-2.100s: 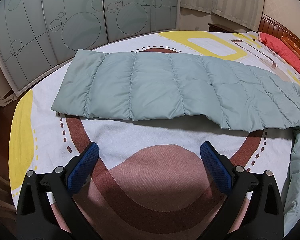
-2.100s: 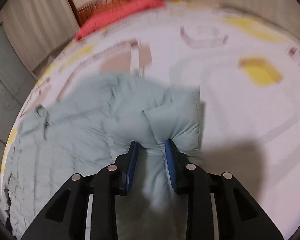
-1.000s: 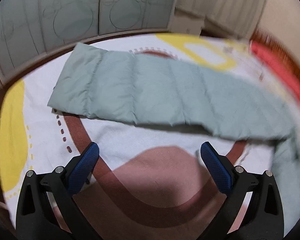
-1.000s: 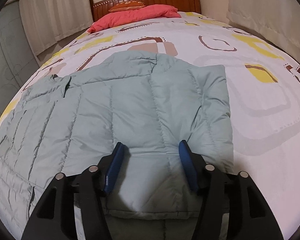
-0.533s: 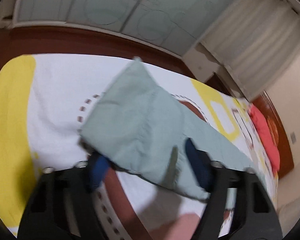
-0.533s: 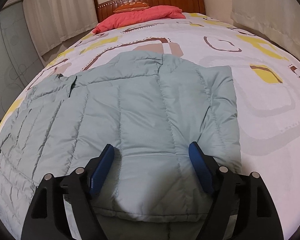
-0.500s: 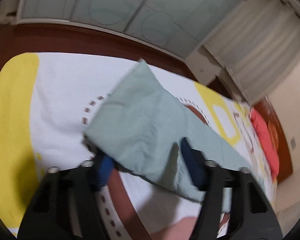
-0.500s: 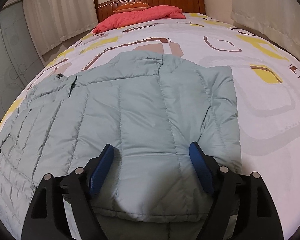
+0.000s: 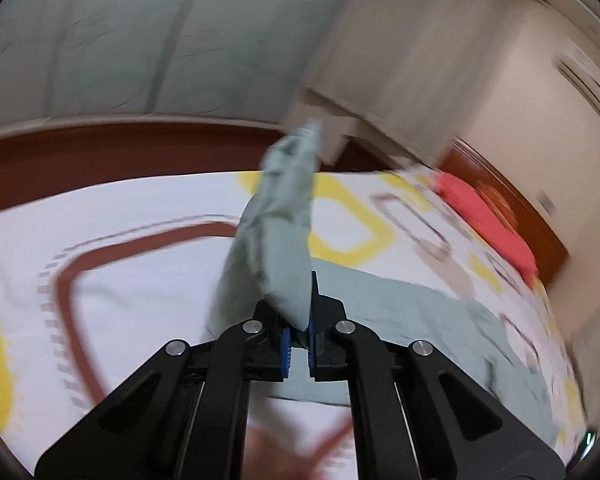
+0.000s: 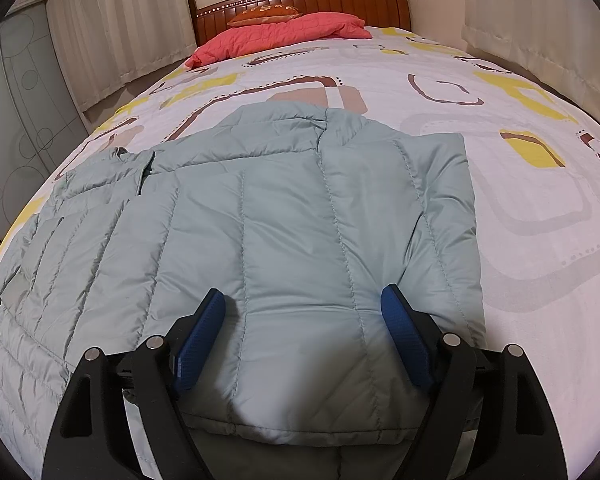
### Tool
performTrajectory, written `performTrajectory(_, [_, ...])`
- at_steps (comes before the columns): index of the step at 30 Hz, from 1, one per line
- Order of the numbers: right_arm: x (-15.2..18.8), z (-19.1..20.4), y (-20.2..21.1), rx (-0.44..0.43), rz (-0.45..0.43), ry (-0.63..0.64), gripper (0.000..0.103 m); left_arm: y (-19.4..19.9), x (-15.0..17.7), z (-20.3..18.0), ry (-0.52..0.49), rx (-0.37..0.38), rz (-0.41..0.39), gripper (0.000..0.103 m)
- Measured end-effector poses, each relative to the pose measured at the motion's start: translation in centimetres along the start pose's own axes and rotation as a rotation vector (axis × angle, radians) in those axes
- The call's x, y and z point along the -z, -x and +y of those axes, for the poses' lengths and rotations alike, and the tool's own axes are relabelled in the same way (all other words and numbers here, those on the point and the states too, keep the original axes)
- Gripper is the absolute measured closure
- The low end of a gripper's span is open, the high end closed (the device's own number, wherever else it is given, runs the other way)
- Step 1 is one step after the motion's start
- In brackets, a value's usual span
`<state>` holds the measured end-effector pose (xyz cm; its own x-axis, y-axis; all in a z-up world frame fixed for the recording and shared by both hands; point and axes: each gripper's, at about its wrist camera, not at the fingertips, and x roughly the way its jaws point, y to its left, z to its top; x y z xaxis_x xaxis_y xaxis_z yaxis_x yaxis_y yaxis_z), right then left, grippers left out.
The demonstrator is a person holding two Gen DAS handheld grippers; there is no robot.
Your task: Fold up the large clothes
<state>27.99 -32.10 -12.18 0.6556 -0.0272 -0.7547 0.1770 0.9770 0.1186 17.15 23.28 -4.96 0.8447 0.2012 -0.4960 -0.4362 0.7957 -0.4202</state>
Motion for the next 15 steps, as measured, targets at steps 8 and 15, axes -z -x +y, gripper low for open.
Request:
performTrajectory(8, [0.0, 0.0, 0.1, -0.006, -0.003, -0.006, 0.024, -0.3, 5.3, -16.1, -0.263, 0.221, 0.106, 0.098])
performTrajectory(15, [-0.2, 0.0, 0.1, -0.018, -0.010, -0.018, 0.024, -2.0, 12.2, -25.7, -0.434, 0.319, 0.209, 0.098])
